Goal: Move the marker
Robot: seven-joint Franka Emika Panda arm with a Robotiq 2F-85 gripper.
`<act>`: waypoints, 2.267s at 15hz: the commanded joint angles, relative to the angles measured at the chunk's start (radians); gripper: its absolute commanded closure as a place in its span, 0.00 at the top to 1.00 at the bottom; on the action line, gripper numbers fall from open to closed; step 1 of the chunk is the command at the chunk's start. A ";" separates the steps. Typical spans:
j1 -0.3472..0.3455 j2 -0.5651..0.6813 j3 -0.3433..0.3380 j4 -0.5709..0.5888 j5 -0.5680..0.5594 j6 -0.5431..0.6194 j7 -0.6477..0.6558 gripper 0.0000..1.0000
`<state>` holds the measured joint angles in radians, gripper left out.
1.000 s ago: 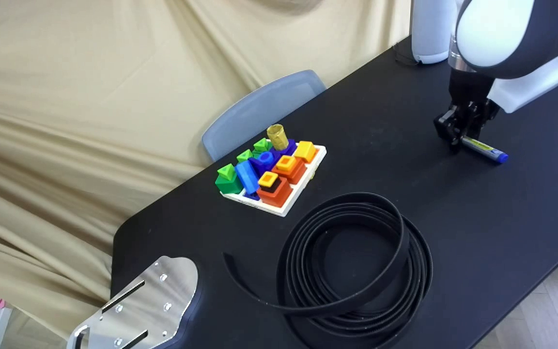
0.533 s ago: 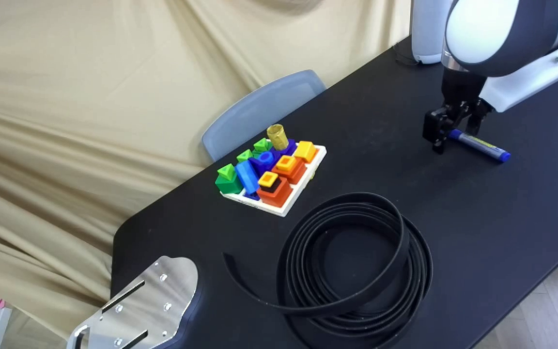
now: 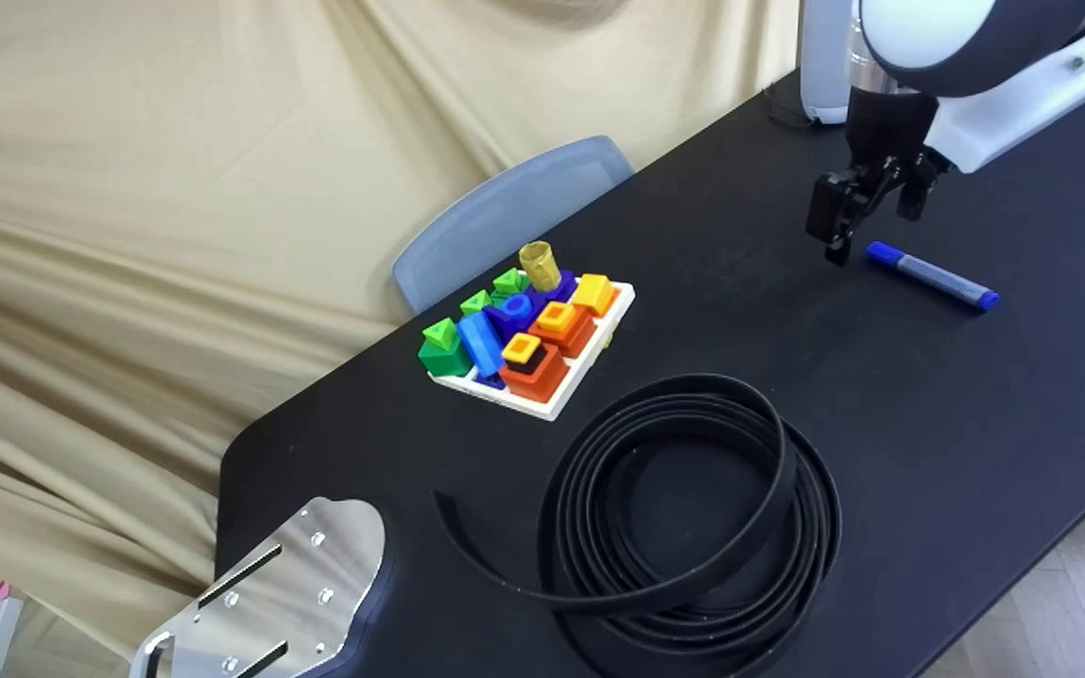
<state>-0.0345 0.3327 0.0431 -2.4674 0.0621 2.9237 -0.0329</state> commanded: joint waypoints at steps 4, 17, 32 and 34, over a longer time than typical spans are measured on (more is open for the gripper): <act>-0.029 -0.015 0.006 -0.024 0.016 -0.014 -0.033 1.00; -0.114 0.083 0.063 -0.001 0.045 -0.020 -0.136 0.68; -0.113 0.109 0.058 0.159 0.015 -0.078 -0.186 0.05; -0.104 0.137 0.053 0.231 0.004 -0.105 -0.195 0.05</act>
<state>-0.1415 0.4216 0.0966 -2.3462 0.0867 2.8696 -0.2133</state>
